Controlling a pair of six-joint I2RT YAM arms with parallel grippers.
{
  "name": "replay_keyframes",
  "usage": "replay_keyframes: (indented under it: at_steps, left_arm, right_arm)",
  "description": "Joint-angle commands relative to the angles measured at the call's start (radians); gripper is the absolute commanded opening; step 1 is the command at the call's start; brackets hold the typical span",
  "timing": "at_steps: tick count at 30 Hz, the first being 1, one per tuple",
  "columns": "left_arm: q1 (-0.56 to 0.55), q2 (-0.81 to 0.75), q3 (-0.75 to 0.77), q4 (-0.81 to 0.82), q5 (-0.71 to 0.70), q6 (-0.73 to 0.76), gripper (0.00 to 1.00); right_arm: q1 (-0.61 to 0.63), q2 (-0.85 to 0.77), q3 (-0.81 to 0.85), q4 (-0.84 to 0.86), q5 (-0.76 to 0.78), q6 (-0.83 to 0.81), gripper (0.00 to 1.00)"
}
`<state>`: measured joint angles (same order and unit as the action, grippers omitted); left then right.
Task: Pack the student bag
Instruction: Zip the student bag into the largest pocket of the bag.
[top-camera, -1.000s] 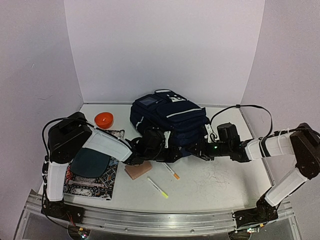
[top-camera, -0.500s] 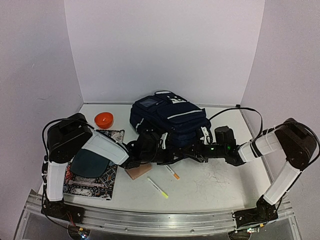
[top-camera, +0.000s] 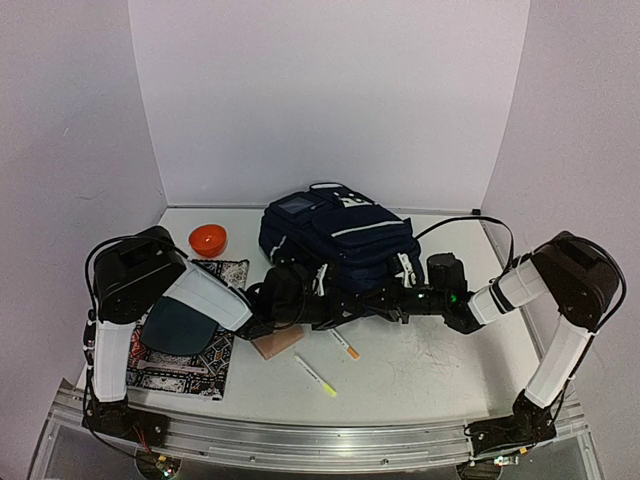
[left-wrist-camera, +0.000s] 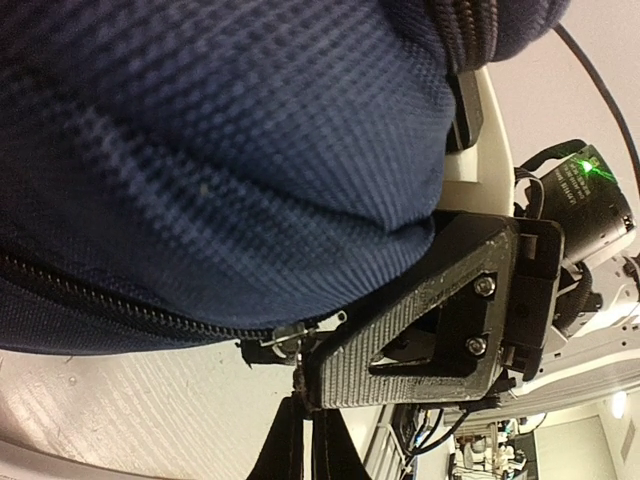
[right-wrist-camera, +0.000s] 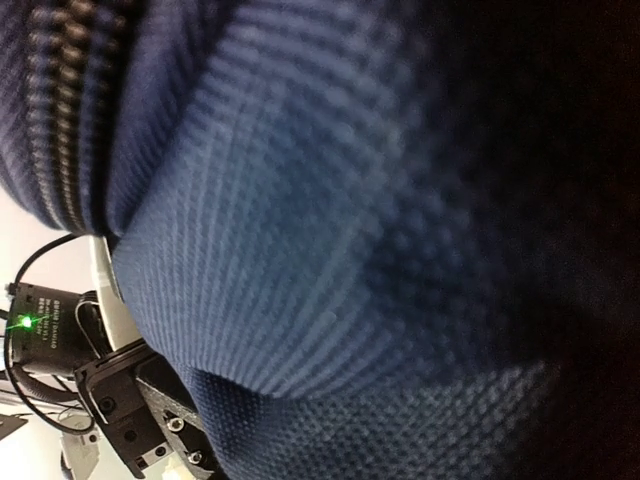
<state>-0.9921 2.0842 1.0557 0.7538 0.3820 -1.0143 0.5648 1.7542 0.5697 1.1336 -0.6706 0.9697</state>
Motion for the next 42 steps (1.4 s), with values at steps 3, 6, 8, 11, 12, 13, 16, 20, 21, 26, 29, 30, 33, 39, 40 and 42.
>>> replay_keyframes:
  at_steps: [3, 6, 8, 11, 12, 13, 16, 20, 21, 26, 29, 30, 33, 39, 40, 42]
  left_arm:
    - [0.0, -0.013, 0.024, 0.22, 0.085, -0.063, 0.0]
    - [0.011, -0.005, 0.016, 0.251, 0.089, -0.085, 0.0]
    - [0.016, -0.002, 0.011, 0.262, 0.092, -0.089, 0.0]
    - [0.022, 0.001, 0.003, 0.273, 0.092, -0.099, 0.0]
    - [0.023, 0.002, 0.003, 0.278, 0.094, -0.104, 0.0]
    - [0.023, 0.004, 0.003, 0.282, 0.096, -0.106, 0.0]
    - [0.023, 0.008, 0.008, 0.284, 0.102, -0.104, 0.0]
    - [0.024, 0.016, -0.001, 0.284, 0.098, -0.102, 0.04]
    - [0.023, 0.015, -0.006, 0.283, 0.098, -0.098, 0.06]
    - [0.041, -0.03, -0.075, 0.284, 0.073, -0.077, 0.25]
    - [0.074, -0.065, -0.151, 0.284, 0.05, -0.087, 0.35]
    - [0.087, -0.077, -0.17, 0.283, 0.038, -0.095, 0.38]
    - [0.113, -0.098, -0.21, 0.284, 0.016, -0.121, 0.47]
    - [0.124, -0.055, -0.144, 0.283, 0.01, -0.205, 0.56]
    - [0.124, -0.046, -0.13, 0.284, 0.005, -0.218, 0.57]
    - [0.125, -0.024, -0.098, 0.284, -0.003, -0.247, 0.59]
  right_arm:
    - [0.003, 0.03, 0.047, 0.127, -0.082, 0.05, 0.12]
    - [0.003, 0.036, 0.043, 0.15, -0.1, 0.063, 0.1]
    - [0.003, 0.035, 0.039, 0.152, -0.108, 0.064, 0.11]
    - [0.003, 0.032, 0.029, 0.156, -0.116, 0.063, 0.14]
    - [0.003, 0.03, 0.023, 0.157, -0.117, 0.061, 0.15]
    - [0.003, 0.029, 0.018, 0.158, -0.118, 0.06, 0.15]
    - [0.003, 0.034, 0.007, 0.171, -0.128, 0.069, 0.09]
    - [0.003, 0.032, 0.011, 0.195, -0.137, 0.079, 0.0]
    - [0.001, 0.026, 0.008, 0.194, -0.132, 0.077, 0.0]
    - [-0.023, 0.002, -0.026, 0.193, -0.094, 0.076, 0.0]
    - [-0.029, -0.012, -0.04, 0.189, -0.081, 0.071, 0.0]
    - [-0.03, -0.014, -0.04, 0.185, -0.078, 0.068, 0.0]
    - [-0.03, -0.015, -0.043, 0.171, -0.068, 0.062, 0.0]
    - [-0.029, -0.019, -0.041, 0.143, -0.054, 0.045, 0.0]
    - [-0.03, -0.02, -0.039, 0.133, -0.052, 0.039, 0.0]
    - [-0.029, -0.023, -0.037, 0.12, -0.05, 0.031, 0.0]
